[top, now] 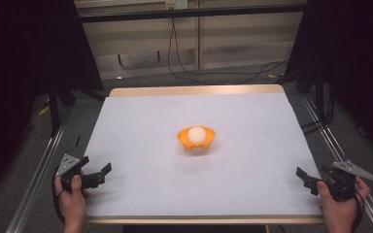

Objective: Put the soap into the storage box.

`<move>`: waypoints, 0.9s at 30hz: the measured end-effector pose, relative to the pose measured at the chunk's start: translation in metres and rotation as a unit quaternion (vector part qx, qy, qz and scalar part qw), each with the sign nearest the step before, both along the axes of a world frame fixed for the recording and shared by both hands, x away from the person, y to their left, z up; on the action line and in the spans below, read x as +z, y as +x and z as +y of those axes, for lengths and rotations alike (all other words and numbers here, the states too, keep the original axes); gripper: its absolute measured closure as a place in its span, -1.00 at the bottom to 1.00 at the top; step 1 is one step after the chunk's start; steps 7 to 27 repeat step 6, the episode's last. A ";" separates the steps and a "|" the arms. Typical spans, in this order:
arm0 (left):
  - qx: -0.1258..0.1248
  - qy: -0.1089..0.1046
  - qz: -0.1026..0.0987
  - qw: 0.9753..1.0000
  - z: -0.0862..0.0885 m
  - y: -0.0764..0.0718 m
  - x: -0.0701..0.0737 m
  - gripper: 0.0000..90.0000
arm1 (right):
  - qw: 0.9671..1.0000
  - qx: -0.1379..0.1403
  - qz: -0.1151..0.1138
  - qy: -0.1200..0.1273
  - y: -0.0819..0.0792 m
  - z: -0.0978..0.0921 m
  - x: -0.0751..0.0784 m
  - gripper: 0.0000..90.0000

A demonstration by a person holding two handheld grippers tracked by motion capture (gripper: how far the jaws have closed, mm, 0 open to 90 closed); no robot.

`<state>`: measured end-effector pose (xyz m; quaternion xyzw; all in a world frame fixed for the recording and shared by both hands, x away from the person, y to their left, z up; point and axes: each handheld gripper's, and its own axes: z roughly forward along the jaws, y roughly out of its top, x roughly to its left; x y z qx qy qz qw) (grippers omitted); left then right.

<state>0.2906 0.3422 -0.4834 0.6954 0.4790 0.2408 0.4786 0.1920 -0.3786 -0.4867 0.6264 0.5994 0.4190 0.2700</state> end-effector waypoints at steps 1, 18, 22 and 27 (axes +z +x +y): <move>0.000 -0.001 0.001 1.000 0.000 0.000 0.000 -0.97 | 1.000 -0.001 0.000 -0.003 0.000 0.000 0.000 -0.93; -0.001 0.000 0.001 1.000 0.000 0.000 0.000 -0.97 | 1.000 -0.001 0.002 -0.004 0.000 0.001 0.000 -0.93; -0.001 0.000 0.001 1.000 0.000 0.000 0.000 -0.97 | 1.000 -0.001 0.002 -0.004 0.000 0.001 0.000 -0.93; -0.001 0.000 0.001 1.000 0.000 0.000 0.000 -0.97 | 1.000 -0.001 0.002 -0.004 0.000 0.001 0.000 -0.93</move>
